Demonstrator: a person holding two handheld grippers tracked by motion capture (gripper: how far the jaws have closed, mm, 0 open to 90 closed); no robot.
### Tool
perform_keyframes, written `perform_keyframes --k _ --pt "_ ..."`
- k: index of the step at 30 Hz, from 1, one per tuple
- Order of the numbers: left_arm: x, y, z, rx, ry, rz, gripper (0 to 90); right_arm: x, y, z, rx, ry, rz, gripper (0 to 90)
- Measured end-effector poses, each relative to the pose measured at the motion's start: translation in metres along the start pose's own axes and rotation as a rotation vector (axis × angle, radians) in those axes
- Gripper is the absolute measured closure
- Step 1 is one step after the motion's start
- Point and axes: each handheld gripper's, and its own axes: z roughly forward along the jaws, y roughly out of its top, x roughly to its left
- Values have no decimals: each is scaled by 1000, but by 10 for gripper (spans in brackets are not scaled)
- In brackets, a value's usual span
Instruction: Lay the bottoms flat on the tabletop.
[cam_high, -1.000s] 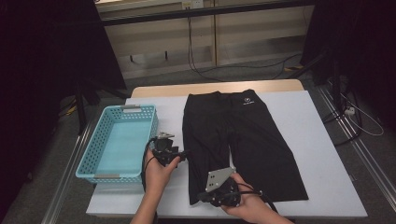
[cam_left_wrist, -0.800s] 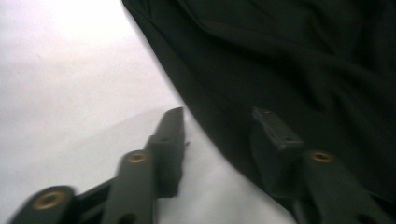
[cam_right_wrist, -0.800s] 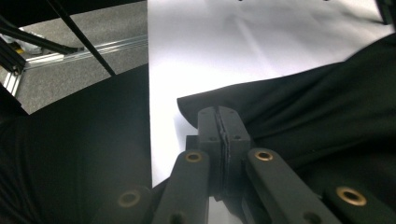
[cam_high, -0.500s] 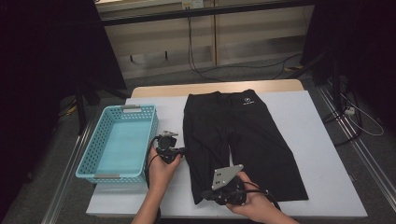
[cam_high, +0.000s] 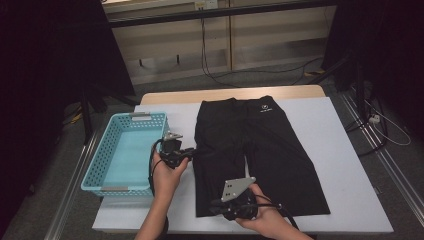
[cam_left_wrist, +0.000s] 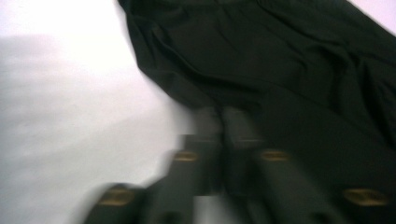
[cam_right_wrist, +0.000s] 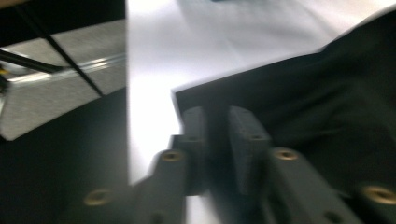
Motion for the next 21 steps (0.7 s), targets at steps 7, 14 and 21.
perform_keyframes --k 7,14,21 --pt "0 -11 -6 29 22 10 368 -18 -7 -22 -11 -127 63 606" --pt "-2 -21 -8 65 16 30 369 -33 -18 -31 26 -207 98 530" --pt "-5 -29 -5 82 34 54 439 -43 -24 -40 37 -263 121 519"
